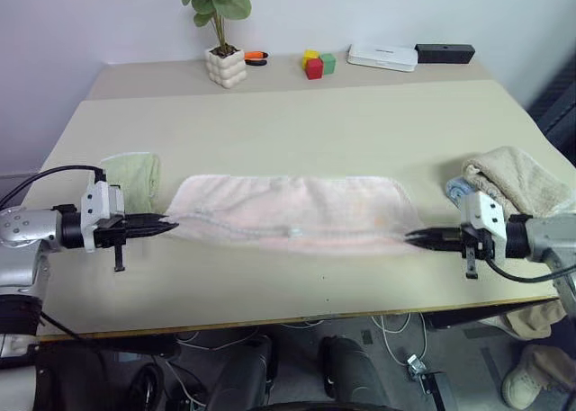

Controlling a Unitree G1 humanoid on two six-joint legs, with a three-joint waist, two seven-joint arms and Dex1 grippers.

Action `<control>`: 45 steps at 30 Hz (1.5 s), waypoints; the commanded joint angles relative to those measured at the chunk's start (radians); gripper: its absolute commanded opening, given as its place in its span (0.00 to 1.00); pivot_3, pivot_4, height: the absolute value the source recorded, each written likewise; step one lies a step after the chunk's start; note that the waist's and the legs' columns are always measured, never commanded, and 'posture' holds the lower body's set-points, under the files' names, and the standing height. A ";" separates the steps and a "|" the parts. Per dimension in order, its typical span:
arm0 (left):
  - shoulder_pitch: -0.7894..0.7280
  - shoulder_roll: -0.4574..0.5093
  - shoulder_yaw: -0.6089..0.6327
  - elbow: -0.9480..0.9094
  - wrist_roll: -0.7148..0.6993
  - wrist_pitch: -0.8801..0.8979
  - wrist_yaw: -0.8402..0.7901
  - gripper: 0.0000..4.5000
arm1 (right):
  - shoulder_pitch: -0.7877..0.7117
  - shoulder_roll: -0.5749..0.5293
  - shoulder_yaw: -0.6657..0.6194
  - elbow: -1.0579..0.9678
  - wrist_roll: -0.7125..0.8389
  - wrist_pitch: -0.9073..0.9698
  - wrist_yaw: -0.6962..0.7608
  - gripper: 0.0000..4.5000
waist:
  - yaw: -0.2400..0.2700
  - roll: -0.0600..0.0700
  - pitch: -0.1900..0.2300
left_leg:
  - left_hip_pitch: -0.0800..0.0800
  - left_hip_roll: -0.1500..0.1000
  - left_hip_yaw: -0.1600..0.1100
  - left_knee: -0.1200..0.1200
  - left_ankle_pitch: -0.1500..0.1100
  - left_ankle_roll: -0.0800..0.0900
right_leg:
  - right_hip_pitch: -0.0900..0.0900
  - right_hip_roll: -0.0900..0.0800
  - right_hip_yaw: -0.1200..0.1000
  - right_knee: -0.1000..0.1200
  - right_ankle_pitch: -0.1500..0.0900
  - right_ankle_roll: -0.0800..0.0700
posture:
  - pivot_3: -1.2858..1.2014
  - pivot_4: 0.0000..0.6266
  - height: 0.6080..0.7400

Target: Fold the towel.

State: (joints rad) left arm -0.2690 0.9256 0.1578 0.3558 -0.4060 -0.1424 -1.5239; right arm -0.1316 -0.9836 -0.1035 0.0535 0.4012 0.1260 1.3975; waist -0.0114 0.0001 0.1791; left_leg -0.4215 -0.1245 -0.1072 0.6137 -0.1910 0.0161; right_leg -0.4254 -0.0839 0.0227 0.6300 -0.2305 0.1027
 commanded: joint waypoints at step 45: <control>-0.252 -0.260 0.002 0.392 0.114 -0.021 0.310 0.00 | -0.405 0.213 0.069 0.472 -0.277 -0.286 -0.319 0.01 | 0.000 -0.001 0.000 | -0.003 0.000 0.001 0.001 0.001 0.002 | -0.002 -0.001 -0.004 0.002 0.002 0.002 | 0.52 0.24 1.00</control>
State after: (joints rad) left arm -0.4975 0.6638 0.1633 0.7339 -0.3130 -0.1284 -1.2371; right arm -0.5179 -0.7653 -0.0308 0.5158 0.1364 -0.1305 1.0923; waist -0.0109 -0.0004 0.1789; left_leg -0.4240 -0.1245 -0.1059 0.6149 -0.1895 0.0182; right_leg -0.4276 -0.0848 0.0188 0.6316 -0.2288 0.1051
